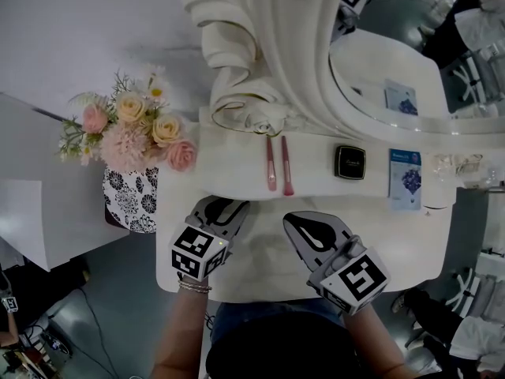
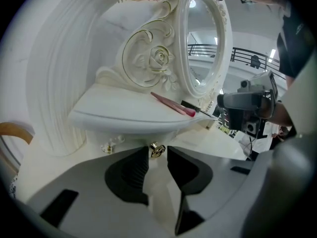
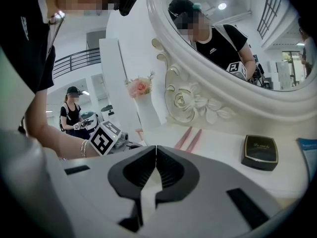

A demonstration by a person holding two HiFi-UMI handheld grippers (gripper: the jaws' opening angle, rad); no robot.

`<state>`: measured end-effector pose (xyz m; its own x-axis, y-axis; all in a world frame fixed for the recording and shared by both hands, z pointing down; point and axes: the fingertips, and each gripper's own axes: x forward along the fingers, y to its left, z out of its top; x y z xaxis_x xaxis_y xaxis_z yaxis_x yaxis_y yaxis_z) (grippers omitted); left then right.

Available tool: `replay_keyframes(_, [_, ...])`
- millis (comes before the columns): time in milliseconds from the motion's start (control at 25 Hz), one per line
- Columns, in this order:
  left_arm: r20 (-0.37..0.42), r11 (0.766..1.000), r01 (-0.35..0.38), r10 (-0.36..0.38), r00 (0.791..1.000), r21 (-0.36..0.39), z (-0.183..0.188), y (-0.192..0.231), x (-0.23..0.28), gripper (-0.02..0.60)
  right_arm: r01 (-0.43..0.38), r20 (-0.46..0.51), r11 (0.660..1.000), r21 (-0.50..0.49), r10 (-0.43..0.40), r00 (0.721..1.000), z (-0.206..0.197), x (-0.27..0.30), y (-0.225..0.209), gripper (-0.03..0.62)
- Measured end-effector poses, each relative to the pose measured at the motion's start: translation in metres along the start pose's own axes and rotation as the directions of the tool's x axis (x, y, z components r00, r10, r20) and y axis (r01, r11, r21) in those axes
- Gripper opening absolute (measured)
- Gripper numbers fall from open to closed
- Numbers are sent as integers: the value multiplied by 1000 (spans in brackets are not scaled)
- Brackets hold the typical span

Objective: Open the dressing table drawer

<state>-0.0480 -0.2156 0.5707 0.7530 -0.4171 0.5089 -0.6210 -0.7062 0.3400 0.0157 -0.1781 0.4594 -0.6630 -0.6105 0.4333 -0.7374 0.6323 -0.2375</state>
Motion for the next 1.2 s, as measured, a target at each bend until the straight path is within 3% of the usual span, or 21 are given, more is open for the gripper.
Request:
replay_keyframes(320, [12, 1000, 6, -6, 1000, -4, 1, -1, -1, 100, -10, 3, 1000, -14, 10, 1000, 5, 0, 7, 20])
replay_keyframes(1200, [-13, 1000, 24, -23, 1000, 7, -9, -8, -10, 97, 15, 6, 1000, -26, -14, 1000, 5, -11, 17, 20])
